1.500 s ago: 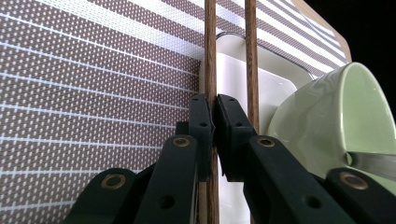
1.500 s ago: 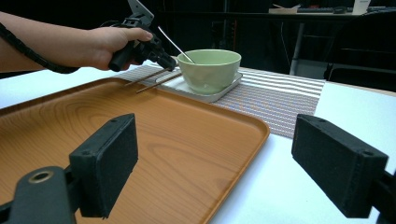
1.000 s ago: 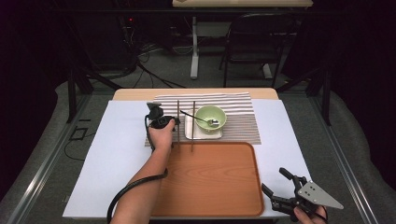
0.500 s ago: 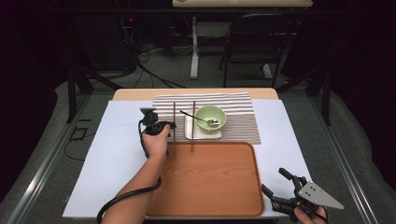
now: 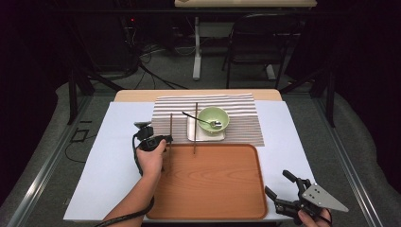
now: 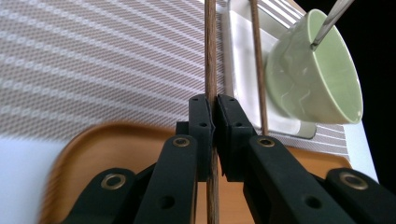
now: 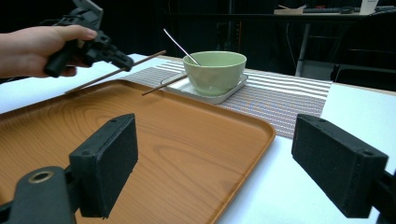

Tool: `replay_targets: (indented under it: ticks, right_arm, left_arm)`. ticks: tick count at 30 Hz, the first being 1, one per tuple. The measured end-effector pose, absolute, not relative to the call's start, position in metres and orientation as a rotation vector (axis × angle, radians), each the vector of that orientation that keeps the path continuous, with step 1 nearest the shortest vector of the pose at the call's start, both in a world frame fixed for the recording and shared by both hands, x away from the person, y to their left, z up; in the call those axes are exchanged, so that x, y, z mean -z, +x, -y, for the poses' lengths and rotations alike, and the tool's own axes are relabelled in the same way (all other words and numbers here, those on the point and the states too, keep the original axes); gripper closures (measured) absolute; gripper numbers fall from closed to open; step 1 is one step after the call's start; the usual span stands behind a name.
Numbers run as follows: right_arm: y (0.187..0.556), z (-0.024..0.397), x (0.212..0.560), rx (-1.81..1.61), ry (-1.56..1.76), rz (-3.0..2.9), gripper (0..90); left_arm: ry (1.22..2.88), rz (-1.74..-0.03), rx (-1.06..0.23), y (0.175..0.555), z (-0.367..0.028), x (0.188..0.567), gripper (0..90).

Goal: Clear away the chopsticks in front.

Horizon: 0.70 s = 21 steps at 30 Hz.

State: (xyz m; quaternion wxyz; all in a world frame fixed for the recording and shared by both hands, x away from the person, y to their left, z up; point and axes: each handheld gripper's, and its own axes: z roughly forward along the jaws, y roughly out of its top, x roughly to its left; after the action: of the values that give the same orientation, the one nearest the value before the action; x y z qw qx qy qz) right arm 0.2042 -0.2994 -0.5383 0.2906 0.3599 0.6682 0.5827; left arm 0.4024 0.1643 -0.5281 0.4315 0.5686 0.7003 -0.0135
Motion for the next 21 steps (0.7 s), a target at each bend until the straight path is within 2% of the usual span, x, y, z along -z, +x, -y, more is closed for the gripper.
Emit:
replay_targets:
  ticks: [11,21]
  right_arm:
    - [0.204,0.299,0.538,-1.546,0.962,-1.782,14.2]
    - [0.204,0.299,0.538,-1.542,0.959,-1.783,14.2]
  left_arm:
    - [1.37,-1.743,0.006,0.347,-0.2,0.541,85.6]
    - [1.421,-1.739,-0.085,0.316,-0.19,0.536,85.6]
